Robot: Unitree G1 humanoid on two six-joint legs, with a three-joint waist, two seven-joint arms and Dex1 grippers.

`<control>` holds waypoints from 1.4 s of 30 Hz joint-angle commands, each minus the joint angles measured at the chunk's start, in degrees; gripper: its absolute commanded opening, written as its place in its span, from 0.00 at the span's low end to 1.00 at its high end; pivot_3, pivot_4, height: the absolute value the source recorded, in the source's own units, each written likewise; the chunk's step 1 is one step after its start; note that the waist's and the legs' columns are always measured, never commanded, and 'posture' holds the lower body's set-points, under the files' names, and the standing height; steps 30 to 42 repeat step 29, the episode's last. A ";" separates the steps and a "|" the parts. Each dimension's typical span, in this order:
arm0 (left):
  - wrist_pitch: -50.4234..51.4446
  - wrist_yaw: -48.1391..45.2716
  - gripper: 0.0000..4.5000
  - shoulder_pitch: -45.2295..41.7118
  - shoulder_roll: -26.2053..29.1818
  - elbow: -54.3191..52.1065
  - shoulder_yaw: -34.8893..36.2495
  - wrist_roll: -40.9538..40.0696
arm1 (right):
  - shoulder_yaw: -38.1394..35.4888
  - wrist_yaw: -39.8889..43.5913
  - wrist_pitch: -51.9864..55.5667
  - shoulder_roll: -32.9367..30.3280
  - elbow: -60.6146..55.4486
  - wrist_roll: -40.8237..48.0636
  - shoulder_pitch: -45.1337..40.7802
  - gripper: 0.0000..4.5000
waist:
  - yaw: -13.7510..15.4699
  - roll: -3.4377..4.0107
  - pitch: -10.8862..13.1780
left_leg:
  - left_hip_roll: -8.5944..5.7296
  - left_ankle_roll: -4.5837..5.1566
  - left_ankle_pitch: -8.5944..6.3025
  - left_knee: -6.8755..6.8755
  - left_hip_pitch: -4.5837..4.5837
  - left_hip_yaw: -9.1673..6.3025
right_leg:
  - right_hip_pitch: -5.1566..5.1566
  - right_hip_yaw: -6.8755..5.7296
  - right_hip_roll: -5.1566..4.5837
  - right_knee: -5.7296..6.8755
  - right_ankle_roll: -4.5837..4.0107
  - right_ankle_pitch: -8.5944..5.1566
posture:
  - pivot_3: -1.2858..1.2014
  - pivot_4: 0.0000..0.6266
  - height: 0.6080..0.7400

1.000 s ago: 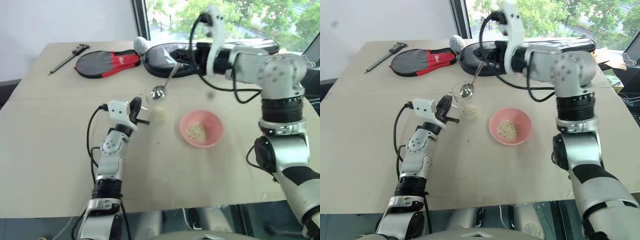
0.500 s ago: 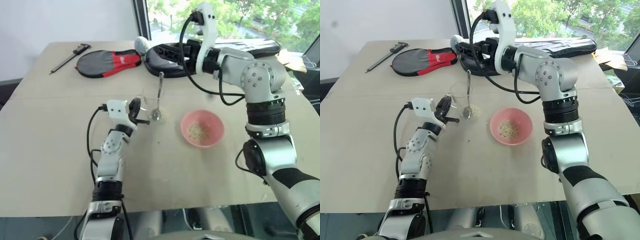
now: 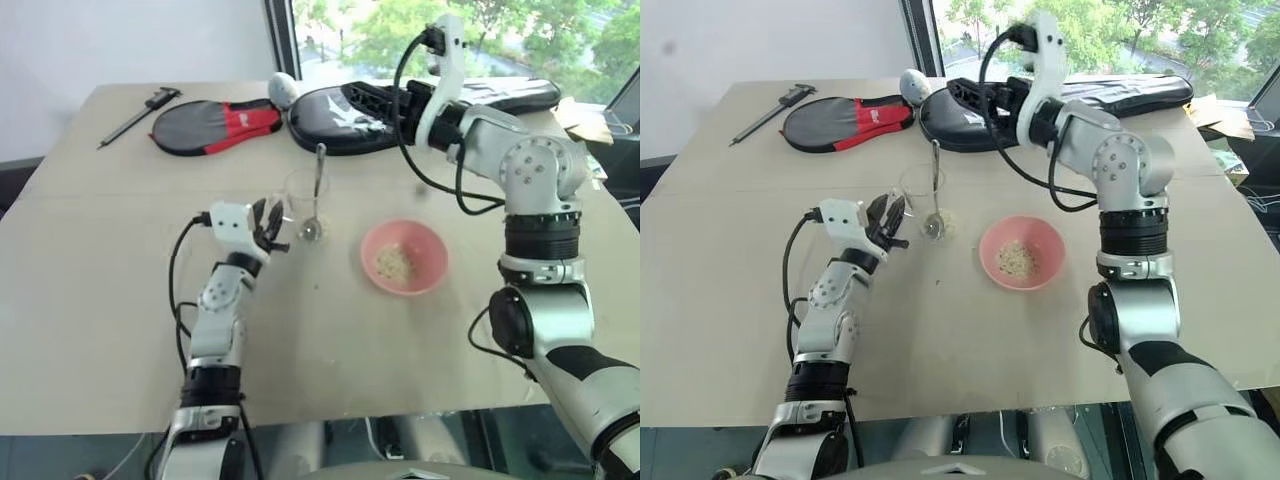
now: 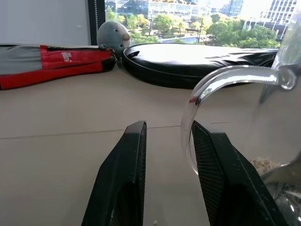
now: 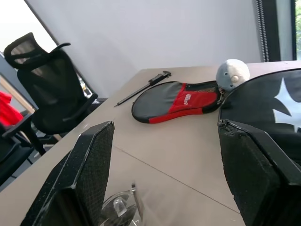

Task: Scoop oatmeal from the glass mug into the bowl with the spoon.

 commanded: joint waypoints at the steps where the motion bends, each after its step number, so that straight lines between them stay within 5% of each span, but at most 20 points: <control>1: 1.79 -1.76 0.35 2.78 1.70 -8.43 0.05 -1.35 | -2.28 1.06 0.75 -1.98 -6.58 2.27 2.87 0.79 | 0.04 0.00 0.00 | 0.00 0.00 0.00 0.00 0.00 -0.01 | 0.00 -0.01 0.00 0.00 0.00 0.00 | 0.52 0.24 1.00; 4: 4.80 -3.58 0.35 6.89 3.47 -15.60 0.33 -3.11 | -1.46 3.44 -0.77 -5.41 -12.68 1.62 9.14 0.79 | 0.11 0.00 0.00 | 0.00 0.01 -0.01 -0.01 -0.02 0.00 | 0.00 0.00 -0.01 -0.03 0.00 0.00 | 0.52 0.24 1.00; 11: 15.38 -8.41 0.35 27.42 9.72 -33.94 6.70 -13.38 | -4.08 20.23 -10.15 -20.76 -31.28 1.95 40.29 0.79 | 0.15 0.16 0.09 | 0.00 0.07 -0.04 -0.29 -0.16 -0.10 | 0.05 -0.07 -0.03 -0.70 0.03 0.01 | 0.52 0.24 1.00; 14: 14.62 -10.08 0.35 37.01 9.97 -36.57 7.93 -13.03 | -9.04 25.96 -13.19 -22.40 -33.35 5.03 52.44 0.79 | -0.13 0.21 0.12 | 0.00 0.13 -0.07 -0.53 0.14 -0.08 | 0.23 -0.04 -0.02 -0.79 0.03 0.01 | 0.52 0.24 1.00; 20: 10.26 -13.41 0.35 49.60 9.23 -38.62 6.41 -10.72 | -8.10 36.68 -29.43 -26.93 -30.70 -6.07 72.72 0.79 | 0.39 0.56 0.45 | 0.00 0.14 -0.08 -0.93 1.21 -0.25 | 1.48 -0.24 -0.02 -1.31 0.01 -0.01 | 0.52 0.24 1.00; 22: 7.96 -14.09 0.35 52.07 8.76 -38.30 4.78 -8.70 | -8.29 38.49 -32.26 -26.55 -29.28 -6.78 75.75 0.79 | 0.27 0.64 0.49 | -0.01 0.14 -0.08 -0.90 1.26 -0.23 | 1.56 -0.20 -0.02 -1.40 0.05 0.00 | 0.52 0.24 1.00; 24: 6.91 -14.14 0.53 52.50 8.08 -37.59 4.35 -8.40 | -8.69 38.19 -33.16 -25.52 -28.85 -6.43 77.09 0.98 | 0.13 0.65 0.49 | -0.01 0.18 -0.04 -0.89 1.30 -0.21 | 1.66 -0.19 -0.01 -1.45 0.11 0.03 | 0.52 0.24 1.00; 29: 4.02 -13.60 0.99 52.34 7.73 -35.97 3.86 -5.14 | -7.58 37.48 -36.24 -25.03 -28.35 -8.52 79.89 1.00 | 0.19 0.65 0.50 | -0.02 0.19 -0.02 -0.87 1.29 -0.20 | 1.66 -0.18 0.01 -1.47 0.14 0.05 | 0.52 0.24 1.00; 42: 4.02 -13.60 0.99 52.34 7.73 -35.97 3.86 -5.14 | -7.58 37.48 -36.24 -25.03 -28.35 -8.52 79.89 1.00 | 0.19 0.65 0.50 | -0.02 0.19 -0.02 -0.87 1.29 -0.20 | 1.66 -0.18 0.01 -1.47 0.14 0.05 | 0.52 0.24 1.00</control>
